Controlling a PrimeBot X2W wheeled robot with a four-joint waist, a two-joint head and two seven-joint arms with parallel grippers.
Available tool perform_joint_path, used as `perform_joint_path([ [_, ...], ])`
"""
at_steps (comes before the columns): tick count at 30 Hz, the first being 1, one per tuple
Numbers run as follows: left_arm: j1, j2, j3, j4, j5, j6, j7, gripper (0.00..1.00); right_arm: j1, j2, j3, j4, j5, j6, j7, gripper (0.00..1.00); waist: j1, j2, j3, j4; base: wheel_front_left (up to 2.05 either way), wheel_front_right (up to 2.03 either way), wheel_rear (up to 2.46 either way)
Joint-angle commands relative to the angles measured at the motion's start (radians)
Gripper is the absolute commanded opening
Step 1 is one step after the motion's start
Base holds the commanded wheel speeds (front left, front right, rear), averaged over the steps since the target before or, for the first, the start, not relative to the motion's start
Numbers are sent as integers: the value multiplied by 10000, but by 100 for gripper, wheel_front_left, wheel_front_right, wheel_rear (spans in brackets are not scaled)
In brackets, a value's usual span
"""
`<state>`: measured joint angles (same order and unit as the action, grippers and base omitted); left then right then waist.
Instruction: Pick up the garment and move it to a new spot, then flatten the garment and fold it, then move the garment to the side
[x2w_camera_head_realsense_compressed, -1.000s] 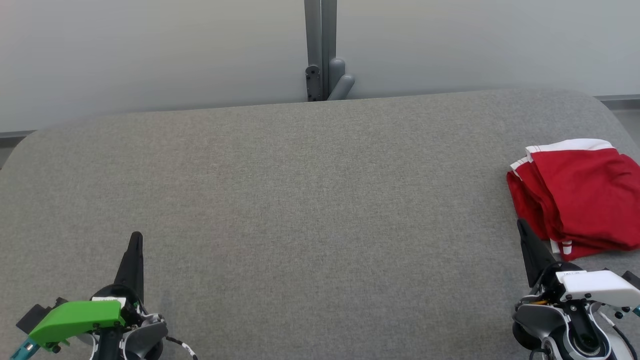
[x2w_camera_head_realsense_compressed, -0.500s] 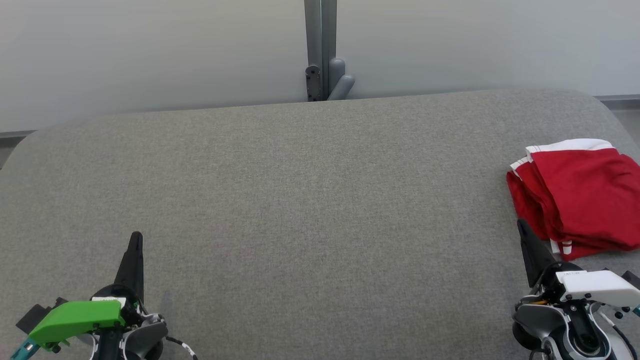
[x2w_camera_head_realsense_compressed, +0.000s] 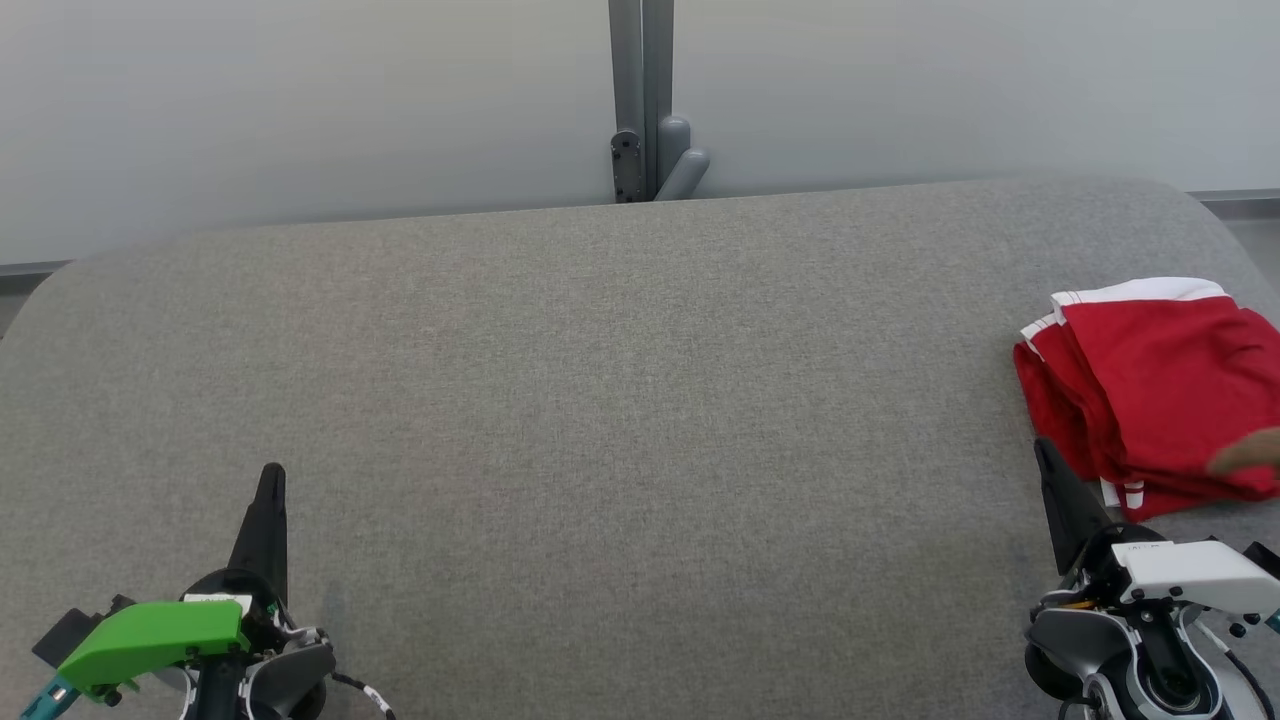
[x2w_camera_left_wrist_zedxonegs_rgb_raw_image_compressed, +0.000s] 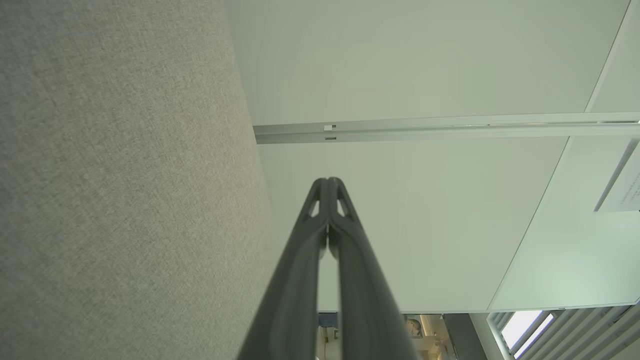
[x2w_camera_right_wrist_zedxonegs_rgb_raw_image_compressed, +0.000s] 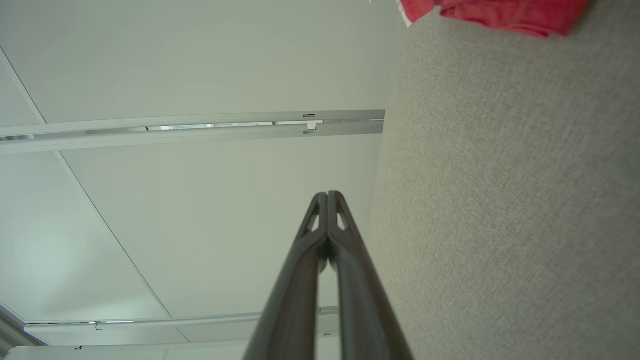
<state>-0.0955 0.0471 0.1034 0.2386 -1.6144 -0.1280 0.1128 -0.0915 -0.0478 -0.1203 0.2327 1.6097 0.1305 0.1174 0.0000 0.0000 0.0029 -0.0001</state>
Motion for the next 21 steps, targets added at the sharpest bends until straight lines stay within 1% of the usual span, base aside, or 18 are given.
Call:
perform_joint_path([
  [1,-166,59,51,4,-3,-56,3,0,-85,-47,-1,-29,80,4,14,0,0,0,0,0,0,0,0],
  [21,-166,60,50,4,-3,-56,3,0,-85,-47,-1,-29,80,4,14,0,0,0,0,0,0,0,0],
])
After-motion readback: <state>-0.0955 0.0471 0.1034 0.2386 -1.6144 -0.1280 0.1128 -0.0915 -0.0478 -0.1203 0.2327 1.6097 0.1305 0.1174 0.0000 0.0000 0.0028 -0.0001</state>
